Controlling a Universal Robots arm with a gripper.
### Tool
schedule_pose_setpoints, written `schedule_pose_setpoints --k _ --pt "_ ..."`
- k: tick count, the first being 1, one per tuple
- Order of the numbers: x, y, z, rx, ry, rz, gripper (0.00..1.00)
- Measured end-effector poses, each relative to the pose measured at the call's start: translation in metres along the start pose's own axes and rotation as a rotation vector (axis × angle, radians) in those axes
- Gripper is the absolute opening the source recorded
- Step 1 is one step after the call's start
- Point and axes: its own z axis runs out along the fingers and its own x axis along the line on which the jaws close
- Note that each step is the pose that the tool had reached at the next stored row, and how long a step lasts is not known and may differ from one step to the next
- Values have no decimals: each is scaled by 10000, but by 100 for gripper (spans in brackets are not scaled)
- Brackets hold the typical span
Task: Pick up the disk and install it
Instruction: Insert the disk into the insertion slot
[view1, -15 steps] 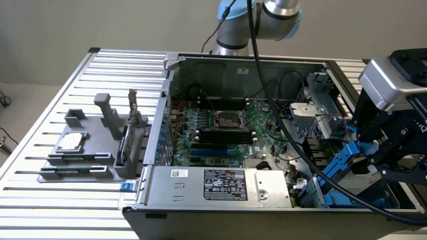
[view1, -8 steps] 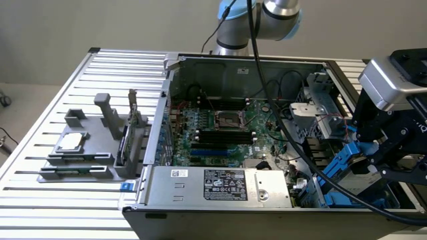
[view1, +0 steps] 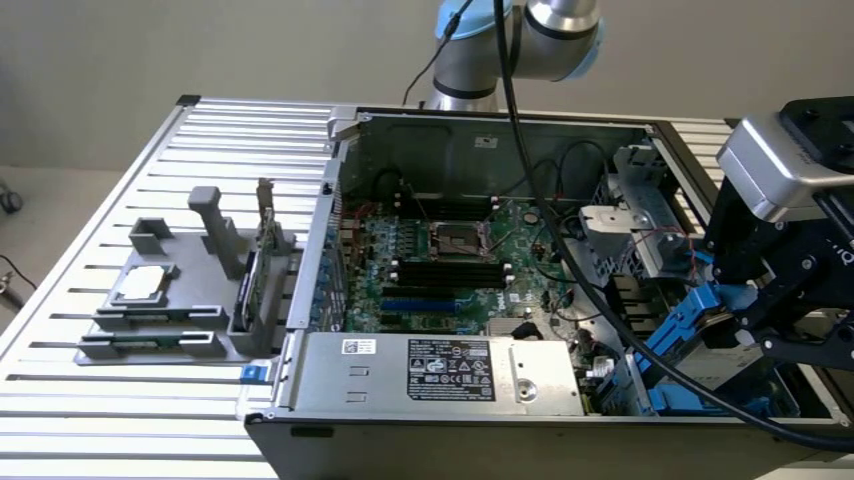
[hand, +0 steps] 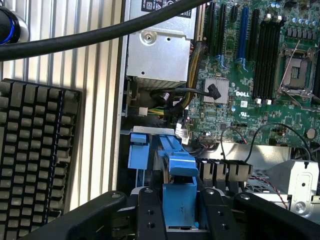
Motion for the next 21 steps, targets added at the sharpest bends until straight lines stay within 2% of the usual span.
schedule_pose_setpoints --k 21 --pt "0 0 0 0 0 0 32"
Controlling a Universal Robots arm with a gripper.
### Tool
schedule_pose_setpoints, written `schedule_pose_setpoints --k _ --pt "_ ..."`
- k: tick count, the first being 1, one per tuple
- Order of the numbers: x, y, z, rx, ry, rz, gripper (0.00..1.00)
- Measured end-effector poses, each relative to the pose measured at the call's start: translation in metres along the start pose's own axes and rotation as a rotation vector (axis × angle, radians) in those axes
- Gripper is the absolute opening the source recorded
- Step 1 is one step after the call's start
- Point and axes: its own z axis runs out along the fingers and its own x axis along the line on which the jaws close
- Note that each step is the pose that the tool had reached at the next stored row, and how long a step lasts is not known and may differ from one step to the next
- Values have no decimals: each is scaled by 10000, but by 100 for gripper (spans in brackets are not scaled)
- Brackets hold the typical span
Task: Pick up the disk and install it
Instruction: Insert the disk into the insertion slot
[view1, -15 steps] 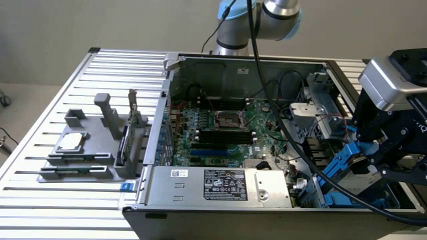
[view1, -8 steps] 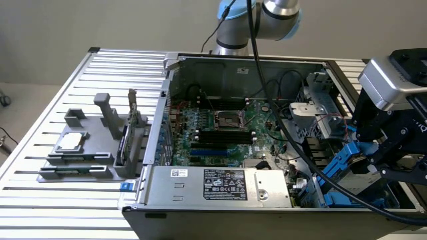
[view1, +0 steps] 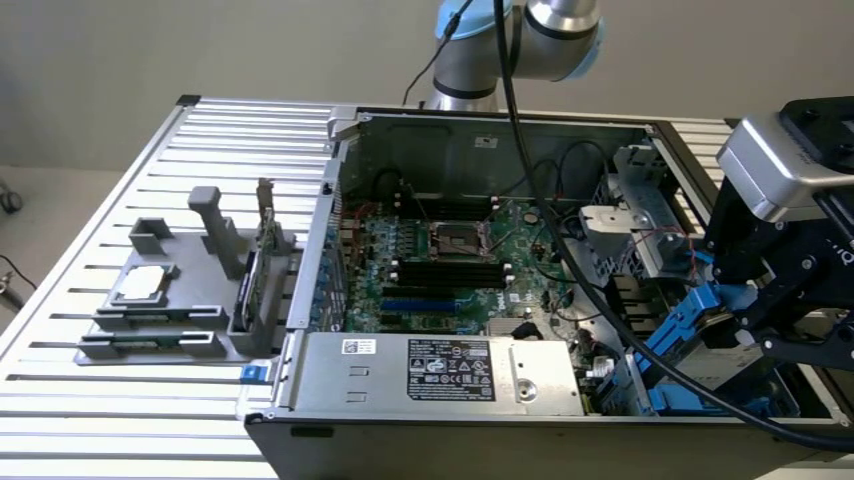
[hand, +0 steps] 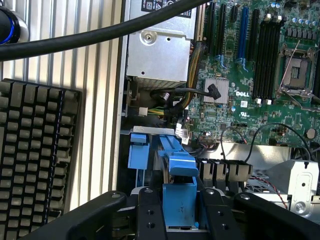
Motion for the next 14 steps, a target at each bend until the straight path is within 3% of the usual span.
schedule_pose_setpoints --k 14 --pt "0 0 0 0 0 0 32"
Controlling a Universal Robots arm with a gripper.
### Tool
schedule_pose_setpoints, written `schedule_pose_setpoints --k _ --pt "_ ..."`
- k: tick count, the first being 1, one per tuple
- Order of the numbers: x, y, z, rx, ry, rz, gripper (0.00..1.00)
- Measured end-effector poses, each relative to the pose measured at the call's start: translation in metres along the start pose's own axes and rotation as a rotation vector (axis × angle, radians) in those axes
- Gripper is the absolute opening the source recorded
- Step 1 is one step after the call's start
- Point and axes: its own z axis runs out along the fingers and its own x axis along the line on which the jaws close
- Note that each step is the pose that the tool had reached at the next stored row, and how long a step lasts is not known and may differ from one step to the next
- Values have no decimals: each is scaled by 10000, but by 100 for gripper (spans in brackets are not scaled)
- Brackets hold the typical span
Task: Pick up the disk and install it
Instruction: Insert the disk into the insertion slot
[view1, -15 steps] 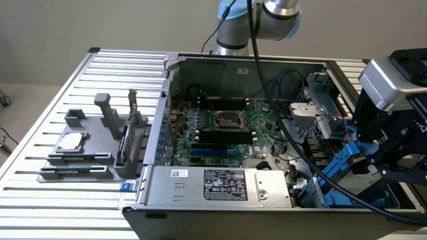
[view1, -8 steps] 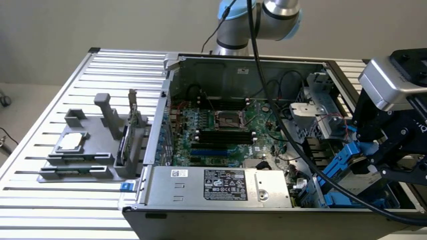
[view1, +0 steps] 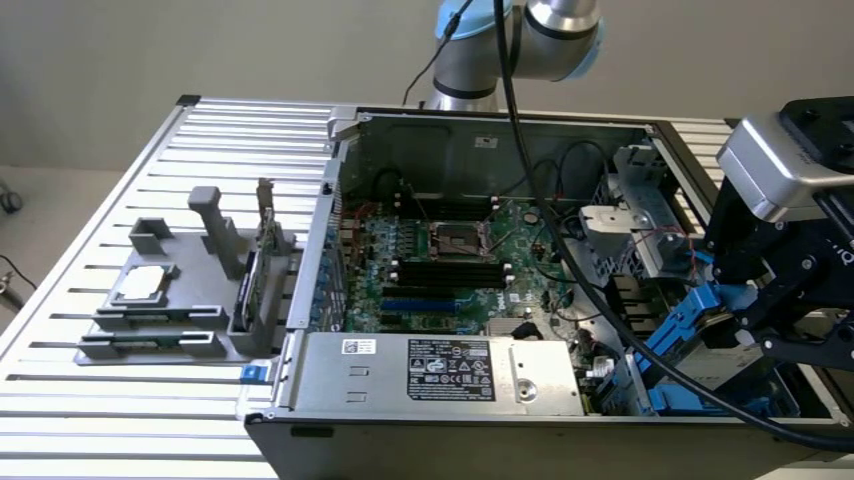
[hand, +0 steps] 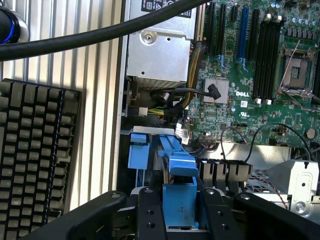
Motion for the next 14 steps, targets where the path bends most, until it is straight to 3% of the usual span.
schedule_pose_setpoints --k 14 --pt "0 0 0 0 0 0 32"
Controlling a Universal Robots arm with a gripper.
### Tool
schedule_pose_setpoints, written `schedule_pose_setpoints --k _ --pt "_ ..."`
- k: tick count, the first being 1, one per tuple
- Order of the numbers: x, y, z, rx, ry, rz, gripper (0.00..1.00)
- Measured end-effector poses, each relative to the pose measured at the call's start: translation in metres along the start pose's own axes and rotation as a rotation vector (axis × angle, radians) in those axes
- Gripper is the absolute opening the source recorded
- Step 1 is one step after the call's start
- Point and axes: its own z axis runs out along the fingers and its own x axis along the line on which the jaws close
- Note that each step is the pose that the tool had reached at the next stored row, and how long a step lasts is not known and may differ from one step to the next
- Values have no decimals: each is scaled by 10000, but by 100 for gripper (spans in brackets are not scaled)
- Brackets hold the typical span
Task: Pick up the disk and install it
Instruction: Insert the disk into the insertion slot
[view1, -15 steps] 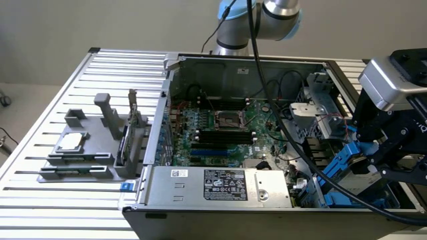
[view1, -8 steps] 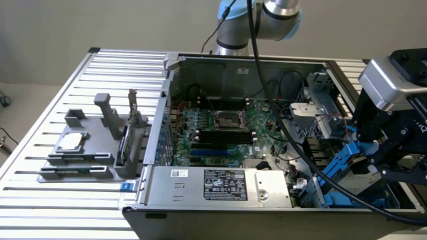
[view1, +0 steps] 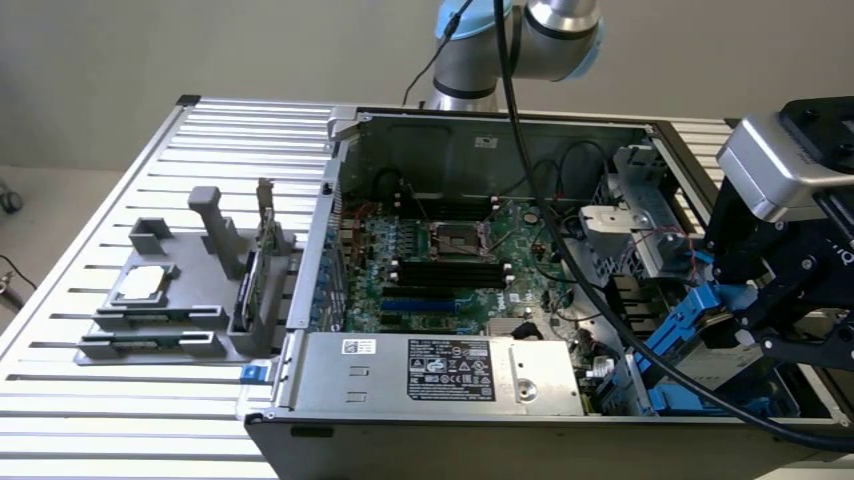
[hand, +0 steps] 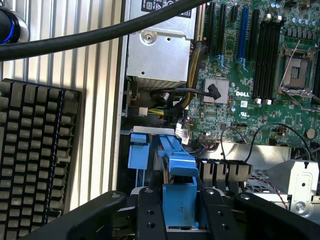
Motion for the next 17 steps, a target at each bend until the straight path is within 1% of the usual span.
schedule_pose_setpoints --k 17 --pt "0 0 0 0 1 0 32"
